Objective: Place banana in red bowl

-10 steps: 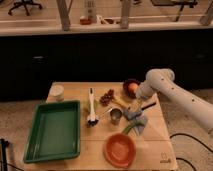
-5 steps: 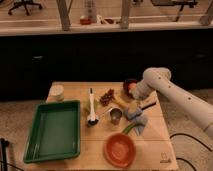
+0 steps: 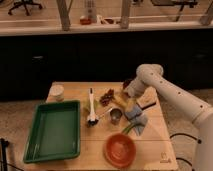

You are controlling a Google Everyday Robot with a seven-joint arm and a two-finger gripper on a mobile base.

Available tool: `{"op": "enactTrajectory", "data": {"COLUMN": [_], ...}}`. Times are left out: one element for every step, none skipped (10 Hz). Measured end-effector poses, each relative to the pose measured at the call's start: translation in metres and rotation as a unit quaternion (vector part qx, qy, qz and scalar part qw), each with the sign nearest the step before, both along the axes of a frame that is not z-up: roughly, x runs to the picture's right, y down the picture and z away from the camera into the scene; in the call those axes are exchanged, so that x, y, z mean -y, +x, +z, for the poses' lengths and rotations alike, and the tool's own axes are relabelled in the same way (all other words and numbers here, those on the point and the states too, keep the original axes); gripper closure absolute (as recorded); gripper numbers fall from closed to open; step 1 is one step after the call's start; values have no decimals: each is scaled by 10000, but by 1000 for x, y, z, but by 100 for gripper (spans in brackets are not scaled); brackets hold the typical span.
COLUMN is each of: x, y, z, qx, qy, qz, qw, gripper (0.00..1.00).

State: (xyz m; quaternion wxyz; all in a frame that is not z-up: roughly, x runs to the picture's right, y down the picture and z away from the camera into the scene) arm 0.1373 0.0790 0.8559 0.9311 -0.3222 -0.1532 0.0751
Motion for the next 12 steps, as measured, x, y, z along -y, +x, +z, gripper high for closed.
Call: {"op": "enactTrajectory", "data": {"x": [0,0,0,0,-2,-4,-7,-10,-12,-15,-16,-19], "y": [-2,-4,-7,-9,-9,-10,-11,-13,-14,-16,-16,-16], "z": [6,9,14,19,22,27,32,40,45,49,54,58], "qx": [10,12,15,-6,-32,-56,-67,-79,-90,-95,-110,-131], "qy": [-46,-71,-86,-108,-131,-150,-160,-145,-137,-135,-118,-119], "qz": [-84,-137,-195,-256,-290,-328,-363,-386,-399,-402,-390,-374], "qw": [10000,9999,9998,9996,9995,9993,9992,9991,9991,9991,9991,9991], "gripper": [20,20,20,20,20,20,20,20,20,20,20,20]}}
